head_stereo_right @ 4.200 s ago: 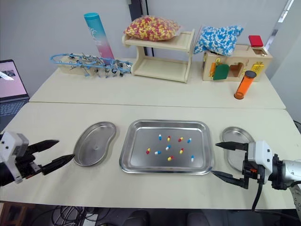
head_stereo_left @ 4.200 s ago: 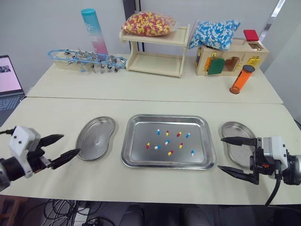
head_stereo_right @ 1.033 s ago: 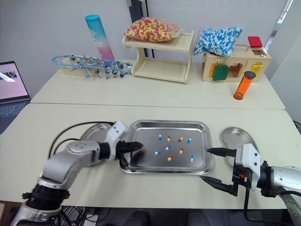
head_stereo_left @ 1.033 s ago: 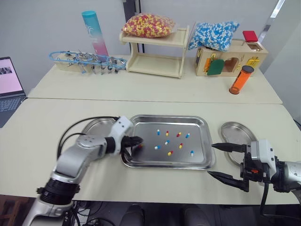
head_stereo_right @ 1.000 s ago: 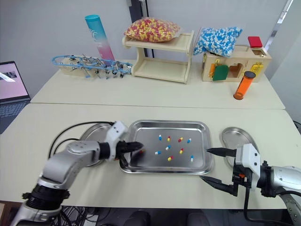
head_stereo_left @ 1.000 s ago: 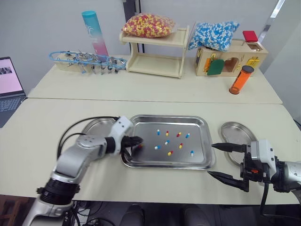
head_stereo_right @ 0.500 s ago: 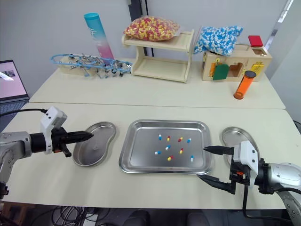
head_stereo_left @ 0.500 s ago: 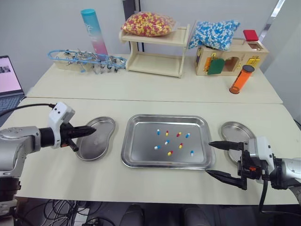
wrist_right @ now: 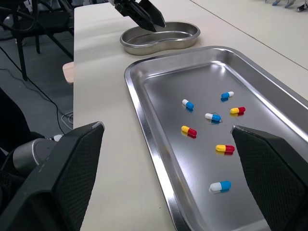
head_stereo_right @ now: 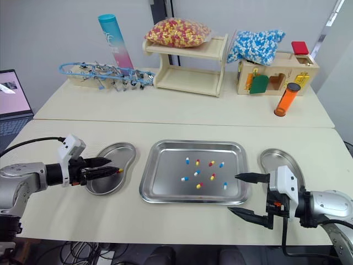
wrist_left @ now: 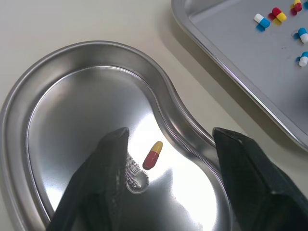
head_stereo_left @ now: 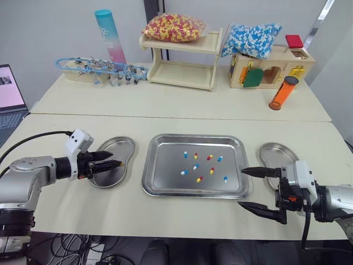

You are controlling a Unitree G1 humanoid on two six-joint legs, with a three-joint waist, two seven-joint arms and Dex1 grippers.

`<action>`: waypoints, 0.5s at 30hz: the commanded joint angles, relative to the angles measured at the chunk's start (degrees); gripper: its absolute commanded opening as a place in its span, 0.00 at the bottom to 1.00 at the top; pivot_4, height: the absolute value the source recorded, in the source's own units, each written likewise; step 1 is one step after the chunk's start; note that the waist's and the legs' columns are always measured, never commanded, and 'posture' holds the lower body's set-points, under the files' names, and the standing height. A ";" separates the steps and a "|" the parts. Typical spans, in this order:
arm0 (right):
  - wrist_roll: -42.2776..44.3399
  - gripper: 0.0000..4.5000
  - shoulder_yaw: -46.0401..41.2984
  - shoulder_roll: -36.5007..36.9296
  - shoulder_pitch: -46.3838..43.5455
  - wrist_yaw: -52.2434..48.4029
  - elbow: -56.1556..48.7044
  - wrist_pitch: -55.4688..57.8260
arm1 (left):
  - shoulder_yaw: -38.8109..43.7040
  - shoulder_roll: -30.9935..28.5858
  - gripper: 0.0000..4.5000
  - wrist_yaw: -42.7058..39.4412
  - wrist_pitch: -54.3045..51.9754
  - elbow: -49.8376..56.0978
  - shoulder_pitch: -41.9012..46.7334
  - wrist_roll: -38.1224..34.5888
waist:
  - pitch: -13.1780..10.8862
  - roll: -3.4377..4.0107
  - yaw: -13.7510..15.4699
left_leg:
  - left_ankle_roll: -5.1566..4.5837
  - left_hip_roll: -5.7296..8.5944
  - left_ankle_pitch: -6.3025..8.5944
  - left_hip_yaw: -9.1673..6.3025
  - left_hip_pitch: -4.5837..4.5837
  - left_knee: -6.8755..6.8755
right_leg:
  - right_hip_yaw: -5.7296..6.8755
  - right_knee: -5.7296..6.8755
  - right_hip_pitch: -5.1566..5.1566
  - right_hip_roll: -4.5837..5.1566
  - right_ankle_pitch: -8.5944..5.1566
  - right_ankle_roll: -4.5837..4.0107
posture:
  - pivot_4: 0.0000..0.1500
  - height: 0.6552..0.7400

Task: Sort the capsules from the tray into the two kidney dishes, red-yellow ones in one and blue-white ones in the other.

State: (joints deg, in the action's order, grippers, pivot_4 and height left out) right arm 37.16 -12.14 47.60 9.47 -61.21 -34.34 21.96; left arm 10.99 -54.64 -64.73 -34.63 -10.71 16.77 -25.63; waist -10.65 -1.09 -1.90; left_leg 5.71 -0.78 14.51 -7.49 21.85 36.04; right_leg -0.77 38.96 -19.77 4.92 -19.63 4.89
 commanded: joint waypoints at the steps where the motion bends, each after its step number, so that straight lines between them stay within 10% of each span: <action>1: 1.10 1.00 -0.79 0.53 0.06 -0.18 -2.51 -0.18 | 4.67 -3.05 0.89 -0.67 0.98 -0.88 1.12 -0.92 | 0.00 0.00 -0.04 | 0.00 0.00 0.00 0.00 0.00 0.00 | -0.01 0.00 -0.01 0.00 0.00 0.00 | 1.00 1.00; 15: 0.63 1.00 -1.78 1.20 -0.60 -1.14 -0.73 -0.82 | 19.19 -7.18 0.99 1.34 9.40 -4.57 -11.97 0.71 | 0.00 0.01 -0.03 | 0.00 -0.01 0.00 0.05 0.02 -0.02 | -0.07 0.02 -0.11 0.00 0.00 0.00 | 1.00 1.00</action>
State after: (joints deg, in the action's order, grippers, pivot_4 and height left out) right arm 37.17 -12.24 48.02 9.46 -61.59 -34.77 21.93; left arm 26.77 -61.23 -64.24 -25.81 -16.16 5.41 -24.92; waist -10.66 -1.08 -1.94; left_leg 5.71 -0.79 14.51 -7.42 21.87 36.01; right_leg -0.85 38.98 -19.88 4.92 -19.63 4.89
